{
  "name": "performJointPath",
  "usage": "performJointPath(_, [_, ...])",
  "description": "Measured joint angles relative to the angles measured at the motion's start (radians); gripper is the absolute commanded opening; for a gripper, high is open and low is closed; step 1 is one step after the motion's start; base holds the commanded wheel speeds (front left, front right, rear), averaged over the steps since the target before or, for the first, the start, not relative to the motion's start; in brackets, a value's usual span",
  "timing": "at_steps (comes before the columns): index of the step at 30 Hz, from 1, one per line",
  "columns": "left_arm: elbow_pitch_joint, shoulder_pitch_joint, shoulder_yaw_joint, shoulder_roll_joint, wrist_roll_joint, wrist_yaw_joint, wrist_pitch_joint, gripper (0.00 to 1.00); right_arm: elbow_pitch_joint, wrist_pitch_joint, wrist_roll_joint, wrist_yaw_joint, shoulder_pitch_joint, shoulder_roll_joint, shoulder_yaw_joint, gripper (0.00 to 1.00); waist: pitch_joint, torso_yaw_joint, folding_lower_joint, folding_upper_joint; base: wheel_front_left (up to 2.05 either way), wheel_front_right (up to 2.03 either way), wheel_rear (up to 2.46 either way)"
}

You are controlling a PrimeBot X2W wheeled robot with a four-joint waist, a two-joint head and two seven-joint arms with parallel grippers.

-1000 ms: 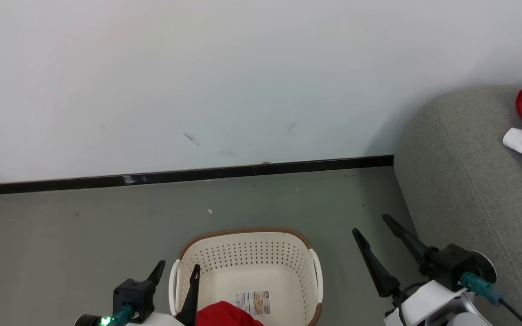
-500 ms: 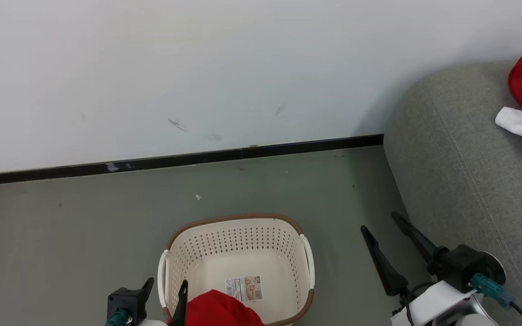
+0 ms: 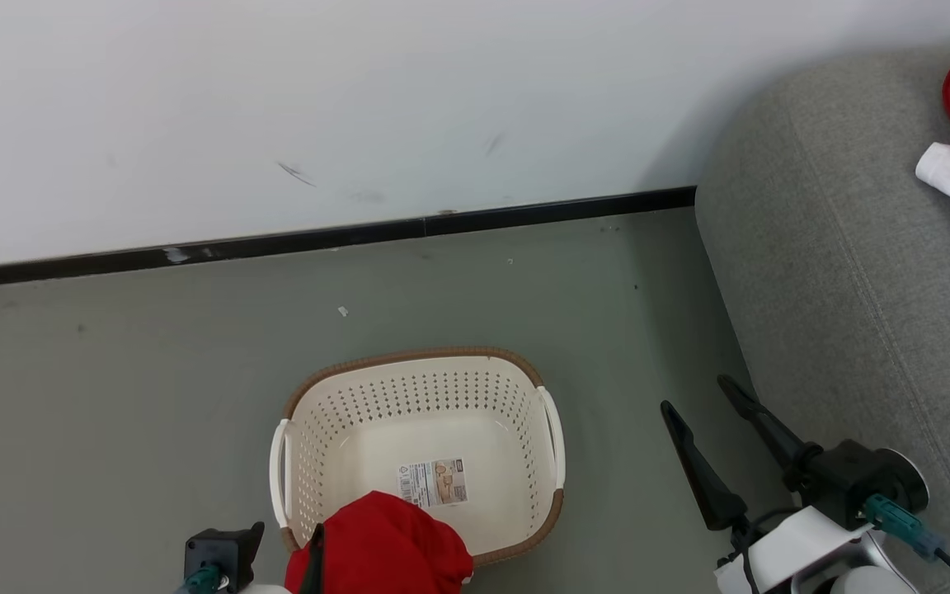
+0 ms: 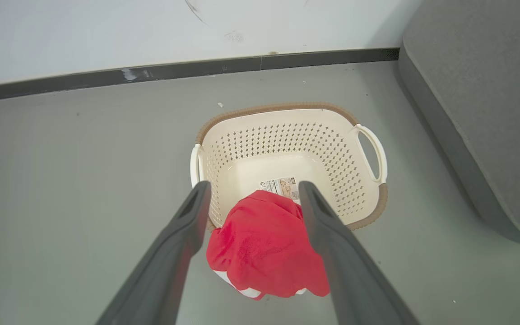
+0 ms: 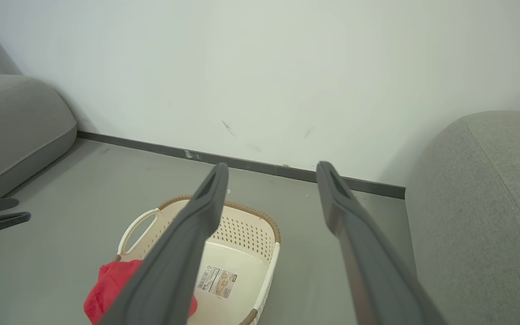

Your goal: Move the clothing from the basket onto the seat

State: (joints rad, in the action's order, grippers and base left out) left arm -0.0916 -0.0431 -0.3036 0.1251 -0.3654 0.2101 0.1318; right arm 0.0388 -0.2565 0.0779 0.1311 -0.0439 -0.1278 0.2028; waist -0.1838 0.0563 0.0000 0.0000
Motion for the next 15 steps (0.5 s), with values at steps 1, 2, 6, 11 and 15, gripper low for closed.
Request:
performJointPath(1, [-0.006, 0.004, 0.001, 0.0, -0.002, 0.0, 0.0, 1.0, -0.002, 0.0, 0.0, 0.0, 0.0, 0.0, 0.0, 1.0, -0.008, 0.001, 0.0, 0.0, 0.0, 0.0, 0.0])
performJointPath(2, [-0.012, 0.01, 0.002, 0.0, -0.004, 0.0, 0.0, 1.0, -0.004, 0.0, 0.0, 0.0, -0.001, 0.0, -0.001, 1.0, -0.016, 0.002, 0.0, 0.0, 0.0, 0.0, 0.0])
performJointPath(6, [-0.032, 0.034, 0.002, -0.002, -0.007, -0.001, 0.001, 1.0, -0.012, 0.0, -0.001, 0.0, -0.005, 0.0, -0.009, 1.0, -0.047, 0.007, 0.0, 0.0, 0.0, 0.0, 0.0])
performJointPath(11, [-0.062, 0.056, 0.003, -0.002, -0.012, -0.002, 0.011, 1.0, -0.023, 0.0, -0.008, 0.0, -0.014, -0.001, -0.019, 1.0, -0.078, 0.012, 0.0, 0.0, 0.0, 0.0, 0.0])
performJointPath(15, [-0.082, 0.084, 0.01, -0.002, -0.012, -0.003, 0.012, 1.0, -0.032, 0.0, -0.01, 0.0, -0.032, -0.002, -0.029, 1.0, -0.109, 0.017, 0.0, 0.0, 0.0, 0.0, 0.0])
